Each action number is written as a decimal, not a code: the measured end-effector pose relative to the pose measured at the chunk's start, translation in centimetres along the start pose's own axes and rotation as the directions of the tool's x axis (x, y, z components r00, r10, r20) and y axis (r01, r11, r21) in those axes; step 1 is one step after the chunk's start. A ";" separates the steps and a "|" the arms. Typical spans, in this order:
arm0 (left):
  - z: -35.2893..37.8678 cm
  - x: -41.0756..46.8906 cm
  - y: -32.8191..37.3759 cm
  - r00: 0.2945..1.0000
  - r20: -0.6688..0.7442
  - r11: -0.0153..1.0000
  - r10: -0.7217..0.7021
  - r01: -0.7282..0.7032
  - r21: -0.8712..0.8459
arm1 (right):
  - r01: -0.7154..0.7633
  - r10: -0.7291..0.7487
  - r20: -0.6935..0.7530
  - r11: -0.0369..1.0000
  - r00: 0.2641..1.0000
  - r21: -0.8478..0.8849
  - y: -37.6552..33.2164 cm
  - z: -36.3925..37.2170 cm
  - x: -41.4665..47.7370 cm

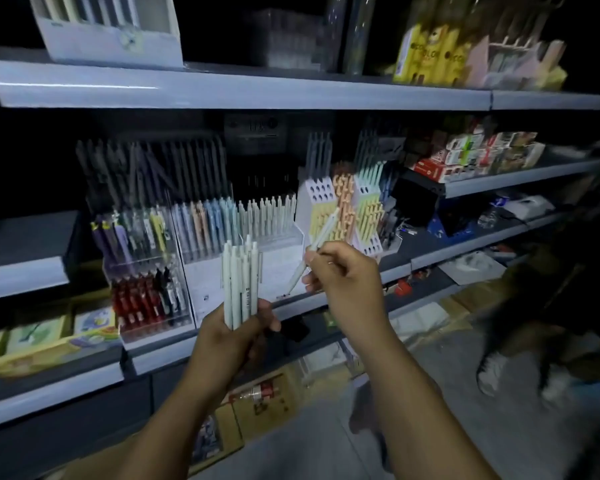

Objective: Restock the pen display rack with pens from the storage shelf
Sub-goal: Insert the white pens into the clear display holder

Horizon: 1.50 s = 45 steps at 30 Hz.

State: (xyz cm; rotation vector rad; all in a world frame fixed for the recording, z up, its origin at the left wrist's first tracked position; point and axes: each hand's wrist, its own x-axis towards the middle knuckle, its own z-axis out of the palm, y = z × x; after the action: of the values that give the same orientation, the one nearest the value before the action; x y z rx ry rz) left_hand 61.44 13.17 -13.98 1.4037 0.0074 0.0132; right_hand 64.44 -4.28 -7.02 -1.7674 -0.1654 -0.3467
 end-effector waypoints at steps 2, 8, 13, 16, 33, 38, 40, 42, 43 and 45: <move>-0.4 3.3 -0.7 0.999 -0.031 1.000 -0.017 0.017 -0.019 | 0.019 -0.019 0.017 0.999 1.000 -0.048 1.4 0.2 3.8; -0.2 11.1 -1.8 0.987 -0.135 0.990 -0.090 0.074 -0.116 | -0.007 0.008 0.010 0.998 1.000 -0.066 6.9 0.9 12.5; -0.5 16.6 -2.4 0.982 -0.170 0.991 -0.082 0.063 -0.115 | 0.022 -0.013 0.089 0.995 0.996 -0.094 13.4 2.3 19.4; 0.4 19.0 -3.0 0.975 -0.210 0.992 -0.080 0.058 -0.110 | 0.105 -0.081 0.137 0.978 0.987 -0.178 17.0 3.7 23.3; 4.6 24.3 -4.6 0.847 -0.522 0.984 -0.104 0.011 -0.178 | 0.370 -0.271 0.286 0.843 0.919 -0.391 25.8 9.2 31.9; 3.6 24.4 -4.6 0.846 -0.517 0.981 -0.133 0.038 -0.190 | 0.411 -0.283 0.335 0.809 0.899 -0.420 26.5 10.2 32.2; 3.0 24.4 -4.3 0.852 -0.513 0.986 -0.106 0.022 -0.166 | 0.399 -0.268 0.331 0.806 0.905 -0.438 26.7 10.5 32.0; 2.5 24.3 -3.9 0.861 -0.504 0.992 -0.072 0.012 -0.122 | 0.381 -0.254 0.319 0.809 0.913 -0.448 26.7 10.7 31.6; 2.2 24.3 -3.7 0.866 -0.496 0.994 -0.061 0.008 -0.109 | 0.373 -0.251 0.309 0.815 0.917 -0.444 26.7 10.8 31.4; 1.7 24.2 -3.4 0.873 -0.486 0.994 -0.049 -0.002 -0.105 | 0.378 -0.265 0.298 0.814 0.917 -0.440 26.5 11.0 31.1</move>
State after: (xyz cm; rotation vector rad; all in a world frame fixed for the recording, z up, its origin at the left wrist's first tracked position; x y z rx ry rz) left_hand 85.67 11.27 -17.02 1.2647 0.4410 0.3460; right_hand 103.26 -1.89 -23.73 -2.2914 -0.5928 -0.4638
